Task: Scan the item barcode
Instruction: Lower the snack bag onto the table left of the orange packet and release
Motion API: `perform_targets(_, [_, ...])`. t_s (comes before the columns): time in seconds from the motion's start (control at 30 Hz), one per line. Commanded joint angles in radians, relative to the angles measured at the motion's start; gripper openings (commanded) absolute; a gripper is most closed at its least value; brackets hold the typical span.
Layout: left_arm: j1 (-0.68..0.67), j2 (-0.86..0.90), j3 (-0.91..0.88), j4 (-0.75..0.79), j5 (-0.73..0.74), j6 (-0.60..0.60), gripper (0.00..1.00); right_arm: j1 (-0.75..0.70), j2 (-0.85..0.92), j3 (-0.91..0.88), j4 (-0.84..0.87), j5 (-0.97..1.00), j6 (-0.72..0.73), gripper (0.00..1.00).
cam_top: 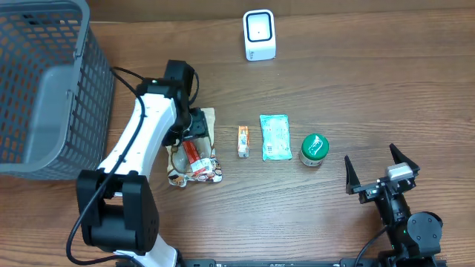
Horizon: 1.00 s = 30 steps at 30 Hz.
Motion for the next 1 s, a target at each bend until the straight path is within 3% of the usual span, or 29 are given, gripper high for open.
perform_targets(0.0, [0.018, -0.035, 0.024, -0.010, -0.021, -0.003, 0.59, -0.003, -0.007, -0.010, 0.003, 0.001, -0.003, 1.00])
perform_targets(0.2, [0.064, -0.123, 0.024, -0.051, -0.090, -0.050, 0.63, -0.003, -0.007, -0.010, 0.003, 0.001, -0.004, 1.00])
perform_targets(0.33, [0.125, -0.153, 0.024, -0.053, -0.095, -0.057, 0.72, -0.003, -0.007, -0.010, 0.003, 0.001, -0.003, 1.00])
perform_targets(0.47, [0.172, -0.149, 0.023, -0.054, -0.095, -0.063, 1.00, -0.003, -0.007, -0.010, 0.003, 0.001, -0.003, 1.00])
perform_targets(0.97, [0.187, -0.145, 0.023, -0.053, -0.095, -0.063, 1.00, -0.003, -0.007, -0.010, 0.003, 0.001, -0.003, 1.00])
